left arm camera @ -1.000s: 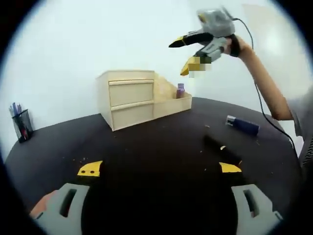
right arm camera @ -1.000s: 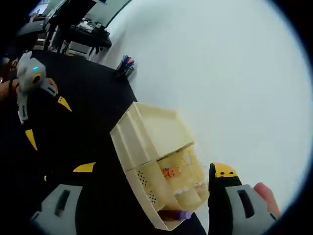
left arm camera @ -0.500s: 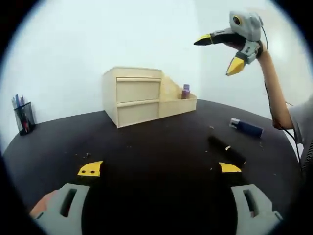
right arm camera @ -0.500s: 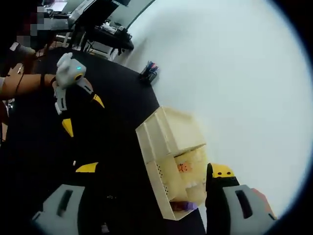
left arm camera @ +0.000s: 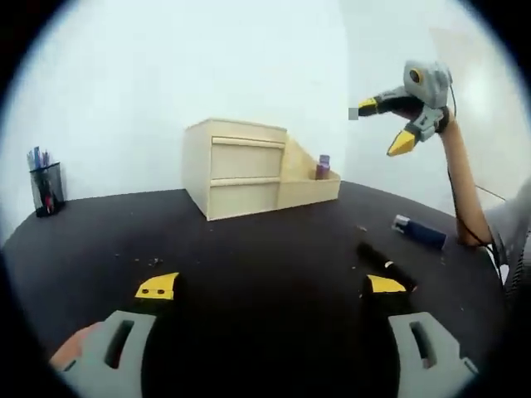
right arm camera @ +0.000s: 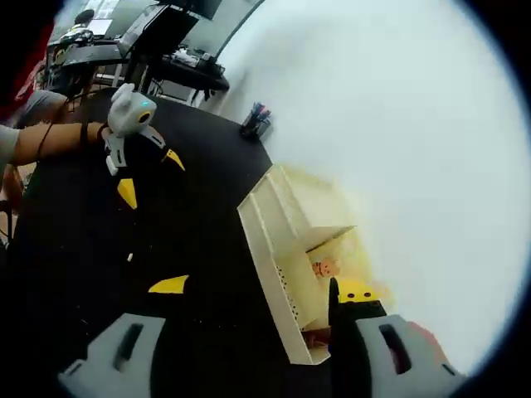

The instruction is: Open the drawer, pick up the cosmetic bottles from the table one by one, place them into the drawer, release the gripper, close the drawer, and move the gripper away

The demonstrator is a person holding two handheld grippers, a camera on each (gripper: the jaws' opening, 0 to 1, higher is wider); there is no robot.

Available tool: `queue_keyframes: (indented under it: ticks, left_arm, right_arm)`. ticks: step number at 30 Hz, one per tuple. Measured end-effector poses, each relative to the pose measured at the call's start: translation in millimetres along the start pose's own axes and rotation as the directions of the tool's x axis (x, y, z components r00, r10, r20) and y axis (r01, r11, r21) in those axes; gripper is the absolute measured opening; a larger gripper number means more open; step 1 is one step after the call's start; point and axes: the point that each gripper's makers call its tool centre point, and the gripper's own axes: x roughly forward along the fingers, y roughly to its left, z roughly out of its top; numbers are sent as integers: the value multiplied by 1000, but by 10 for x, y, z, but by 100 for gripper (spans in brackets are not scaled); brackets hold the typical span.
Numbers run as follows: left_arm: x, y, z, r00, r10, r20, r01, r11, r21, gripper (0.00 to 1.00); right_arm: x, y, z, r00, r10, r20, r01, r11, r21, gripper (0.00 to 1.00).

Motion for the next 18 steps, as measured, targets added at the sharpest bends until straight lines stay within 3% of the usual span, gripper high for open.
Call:
queue_keyframes:
  ticks: [5,11,15,18]
  left_arm:
    - [42,-48,35,1000,15,4,-15,1000,-5,79]
    - [203,-179,-28,999,3,-39,-3,1000,-4,78]
    - [315,-269,132,1000,4,-30,-4,1000,2,76]
    - [424,-375,326,999,-30,21,31,999,-41,74]
  right_arm:
    - [5,28,-33,999,40,32,-40,999,3,56]
    - [37,80,-99,997,75,27,-75,997,-25,54]
    - [-14,41,-147,996,82,39,-80,996,-38,51]
    - [-60,-2,-159,995,81,60,-79,996,-30,51]
